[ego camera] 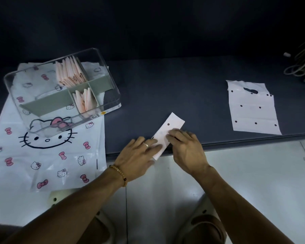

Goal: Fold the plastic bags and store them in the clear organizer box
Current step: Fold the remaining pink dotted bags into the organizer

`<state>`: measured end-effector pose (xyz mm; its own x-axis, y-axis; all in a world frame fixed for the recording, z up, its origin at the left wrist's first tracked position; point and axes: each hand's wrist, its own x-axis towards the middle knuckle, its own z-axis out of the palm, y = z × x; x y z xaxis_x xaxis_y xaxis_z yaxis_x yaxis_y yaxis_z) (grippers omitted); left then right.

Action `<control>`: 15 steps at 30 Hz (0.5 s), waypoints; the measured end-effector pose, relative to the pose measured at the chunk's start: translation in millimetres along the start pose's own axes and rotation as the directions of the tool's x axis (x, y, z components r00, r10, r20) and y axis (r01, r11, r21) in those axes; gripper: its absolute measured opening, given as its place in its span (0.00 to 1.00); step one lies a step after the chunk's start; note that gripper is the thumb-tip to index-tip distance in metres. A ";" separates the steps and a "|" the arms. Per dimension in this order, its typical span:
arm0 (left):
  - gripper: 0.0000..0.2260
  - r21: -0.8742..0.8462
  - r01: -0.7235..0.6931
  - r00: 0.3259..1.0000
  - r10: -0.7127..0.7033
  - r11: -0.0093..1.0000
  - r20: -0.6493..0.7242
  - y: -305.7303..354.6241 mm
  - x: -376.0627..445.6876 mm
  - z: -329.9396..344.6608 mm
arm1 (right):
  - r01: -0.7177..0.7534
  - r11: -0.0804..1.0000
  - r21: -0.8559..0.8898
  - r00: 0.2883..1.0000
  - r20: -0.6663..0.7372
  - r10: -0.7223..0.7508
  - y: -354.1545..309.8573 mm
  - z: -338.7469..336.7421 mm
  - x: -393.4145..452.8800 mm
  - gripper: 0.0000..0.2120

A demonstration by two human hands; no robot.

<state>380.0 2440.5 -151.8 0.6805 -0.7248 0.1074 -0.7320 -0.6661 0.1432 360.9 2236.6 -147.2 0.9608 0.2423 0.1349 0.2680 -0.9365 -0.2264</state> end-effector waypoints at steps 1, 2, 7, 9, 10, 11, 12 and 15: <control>0.21 -0.019 0.006 1.000 -0.006 1.000 -0.021 1.0 3.2 -1.5 | 0.003 1.000 0.010 1.000 0.023 -0.003 0.9 -1.7 -1.6 0.17; 0.18 -0.036 0.009 0.999 -0.010 0.999 -0.044 2.6 8.0 -3.5 | -0.001 1.000 0.026 0.999 0.043 0.000 0.3 -3.1 -3.0 0.17; 0.08 -0.290 0.259 0.964 -0.265 0.922 0.017 11.4 33.0 -14.5 | -0.118 0.975 0.190 0.991 -0.037 0.127 -16.1 -2.4 -4.4 0.09; 0.10 -0.413 0.405 0.910 -0.401 0.815 0.101 10.7 42.7 -13.9 | -0.229 0.943 0.239 0.965 -0.069 0.252 -21.2 -0.6 -1.9 0.04; 0.10 -0.483 0.461 0.880 -0.453 0.744 0.142 9.6 47.1 -13.7 | -0.302 0.917 0.263 0.943 -0.059 0.327 -21.1 0.2 -0.2 0.04; 0.09 -0.544 0.510 0.847 -0.501 0.667 0.179 7.9 50.7 -13.4 | -0.370 0.882 0.292 0.918 -0.028 0.395 -19.3 1.3 1.9 0.05; 0.09 -0.588 0.551 0.813 -0.541 0.592 0.217 5.9 53.7 -13.0 | -0.431 0.836 0.339 0.892 0.021 0.451 -16.5 1.5 4.6 0.06; 0.10 -0.590 0.593 0.784 -0.559 0.548 0.269 1.8 60.4 -8.9 | -0.569 0.690 0.448 0.811 0.166 0.561 -6.9 -0.6 17.0 0.07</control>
<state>420.1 2397.2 -136.4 0.9342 -0.2434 -0.2609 0.0218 -0.6909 0.7226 375.3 2247.0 -142.8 0.9415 -0.2866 -0.1775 -0.3295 -0.6702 -0.6650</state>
